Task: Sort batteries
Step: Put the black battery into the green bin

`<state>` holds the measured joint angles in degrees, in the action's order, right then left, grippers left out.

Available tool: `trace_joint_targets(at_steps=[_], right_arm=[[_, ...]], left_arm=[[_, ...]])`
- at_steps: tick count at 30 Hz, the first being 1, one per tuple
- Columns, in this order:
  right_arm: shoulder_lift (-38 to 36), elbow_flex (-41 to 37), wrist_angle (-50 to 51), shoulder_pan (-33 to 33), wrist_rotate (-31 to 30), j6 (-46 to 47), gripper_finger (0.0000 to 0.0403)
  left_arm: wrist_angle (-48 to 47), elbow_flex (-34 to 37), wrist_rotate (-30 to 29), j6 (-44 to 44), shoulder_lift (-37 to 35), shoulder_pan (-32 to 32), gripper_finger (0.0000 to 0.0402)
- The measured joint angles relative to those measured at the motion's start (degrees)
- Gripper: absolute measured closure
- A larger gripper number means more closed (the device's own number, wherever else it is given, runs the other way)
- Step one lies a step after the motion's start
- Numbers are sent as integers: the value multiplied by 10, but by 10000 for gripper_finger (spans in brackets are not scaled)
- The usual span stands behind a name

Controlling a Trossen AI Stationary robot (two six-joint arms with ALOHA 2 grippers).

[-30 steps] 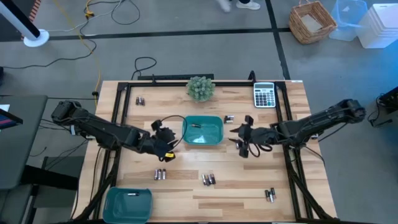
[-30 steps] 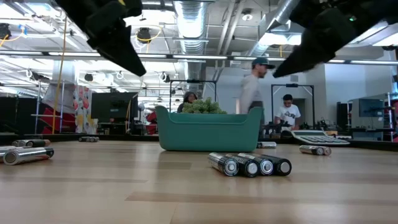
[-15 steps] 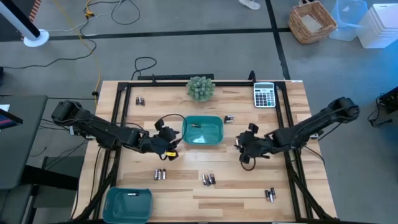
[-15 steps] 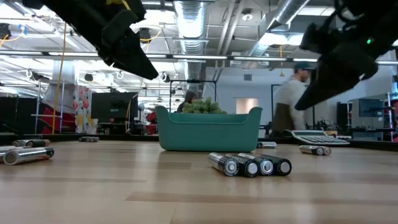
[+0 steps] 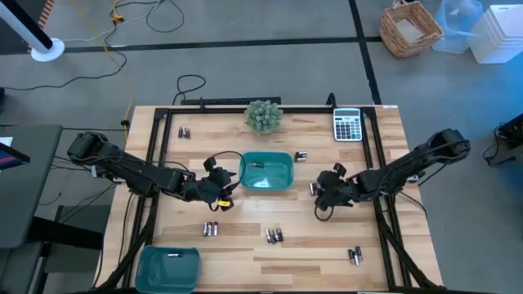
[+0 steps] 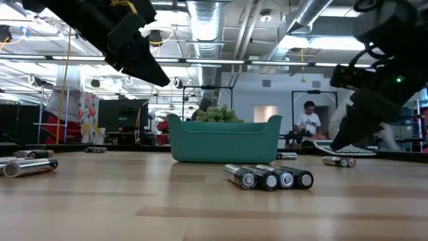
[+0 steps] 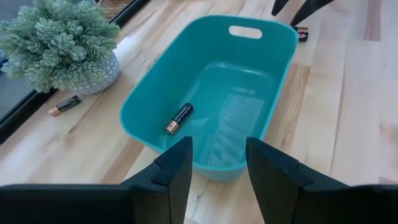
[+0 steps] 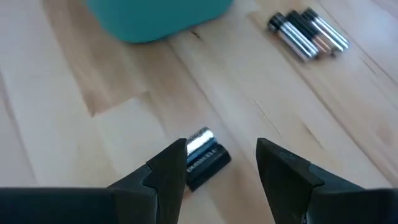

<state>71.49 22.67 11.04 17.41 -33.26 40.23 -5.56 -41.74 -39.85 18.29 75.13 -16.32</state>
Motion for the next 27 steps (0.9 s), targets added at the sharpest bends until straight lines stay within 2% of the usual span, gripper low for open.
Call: trace_joint_targets(at_steps=[7, 13, 27], right_arm=[[-3, -6, 4, -11, 0, 12, 195], [-3, -6, 46, -11, 1, 67, 195], [10, -6, 5, -10, 13, 78, 195]], left_arm=[[0, 0, -1, -1, 0, 0, 258], [-1, 0, -1, -1, 0, 0, 258], [-1, 0, -1, -2, 0, 0, 258]])
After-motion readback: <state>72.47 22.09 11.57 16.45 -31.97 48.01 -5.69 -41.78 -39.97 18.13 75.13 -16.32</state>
